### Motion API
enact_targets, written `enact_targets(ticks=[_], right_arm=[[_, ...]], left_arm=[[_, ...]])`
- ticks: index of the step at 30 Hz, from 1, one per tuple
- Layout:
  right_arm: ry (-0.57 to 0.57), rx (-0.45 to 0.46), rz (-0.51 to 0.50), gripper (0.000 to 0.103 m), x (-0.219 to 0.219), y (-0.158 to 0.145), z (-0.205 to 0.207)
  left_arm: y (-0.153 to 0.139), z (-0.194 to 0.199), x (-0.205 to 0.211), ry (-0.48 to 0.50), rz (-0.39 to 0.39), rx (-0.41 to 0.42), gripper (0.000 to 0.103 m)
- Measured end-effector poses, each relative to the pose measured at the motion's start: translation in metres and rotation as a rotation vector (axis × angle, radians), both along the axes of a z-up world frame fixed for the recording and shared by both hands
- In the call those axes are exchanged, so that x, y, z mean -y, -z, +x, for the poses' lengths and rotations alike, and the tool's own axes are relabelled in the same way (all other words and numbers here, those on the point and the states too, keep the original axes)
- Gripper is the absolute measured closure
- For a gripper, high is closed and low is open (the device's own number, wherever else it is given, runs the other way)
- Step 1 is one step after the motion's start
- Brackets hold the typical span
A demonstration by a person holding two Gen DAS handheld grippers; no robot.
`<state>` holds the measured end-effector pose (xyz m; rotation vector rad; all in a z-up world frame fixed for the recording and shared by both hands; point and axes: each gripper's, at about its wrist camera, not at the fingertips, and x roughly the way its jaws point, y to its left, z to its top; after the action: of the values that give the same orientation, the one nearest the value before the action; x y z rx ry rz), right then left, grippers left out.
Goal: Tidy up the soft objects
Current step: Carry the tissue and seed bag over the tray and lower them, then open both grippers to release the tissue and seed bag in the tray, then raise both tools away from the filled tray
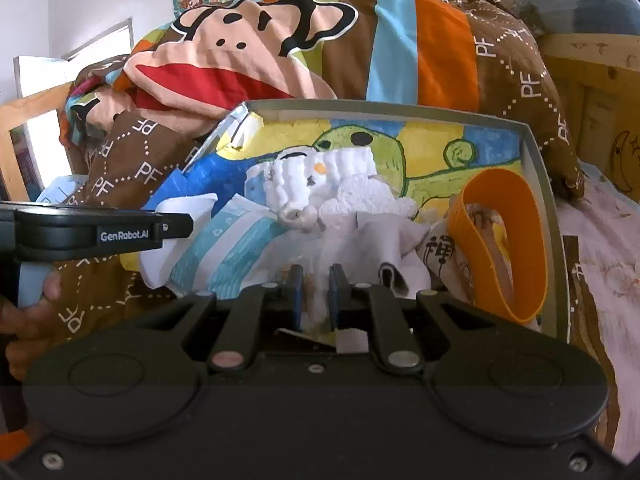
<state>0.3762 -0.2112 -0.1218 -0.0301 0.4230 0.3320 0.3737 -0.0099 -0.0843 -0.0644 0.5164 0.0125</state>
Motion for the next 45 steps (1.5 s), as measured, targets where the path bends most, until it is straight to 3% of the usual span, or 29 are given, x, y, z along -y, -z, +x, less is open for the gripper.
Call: enact_targets(ticks=[3, 13, 21, 24, 26, 29, 36, 45], right_arm=[[-0.001, 0.016, -0.004, 0.092, 0.0, -0.004, -0.002], [0.006, 0.085, 0.023, 0.066, 0.014, -0.028, -0.014], [0.033, 0.155, 0.054, 0.049, 0.033, -0.059, -0.031], [0.044, 0.176, 0.08, 0.035, 0.043, -0.071, -0.042], [0.06, 0.194, 0.087, 0.012, 0.049, -0.077, -0.051], [0.083, 0.216, 0.095, 0.002, 0.058, -0.084, -0.068], [0.117, 0.245, 0.15, 0.001, 0.078, -0.105, -0.112], [0.153, 0.192, 0.15, 0.0, 0.088, -0.101, -0.18]], left_arm=[[-0.003, -0.002, -0.001, -0.004, -0.001, 0.005, 0.073], [-0.017, -0.015, -0.002, -0.013, -0.02, 0.042, 0.062], [-0.042, -0.037, -0.003, -0.019, -0.014, 0.111, 0.041], [-0.054, -0.049, -0.004, -0.022, -0.009, 0.142, 0.033], [-0.062, -0.058, -0.006, -0.024, -0.016, 0.164, 0.03], [-0.07, -0.073, -0.007, -0.033, -0.024, 0.198, 0.023], [-0.078, -0.116, -0.007, -0.045, -0.049, 0.263, 0.008], [-0.076, -0.17, -0.009, -0.034, -0.053, 0.274, 0.003]])
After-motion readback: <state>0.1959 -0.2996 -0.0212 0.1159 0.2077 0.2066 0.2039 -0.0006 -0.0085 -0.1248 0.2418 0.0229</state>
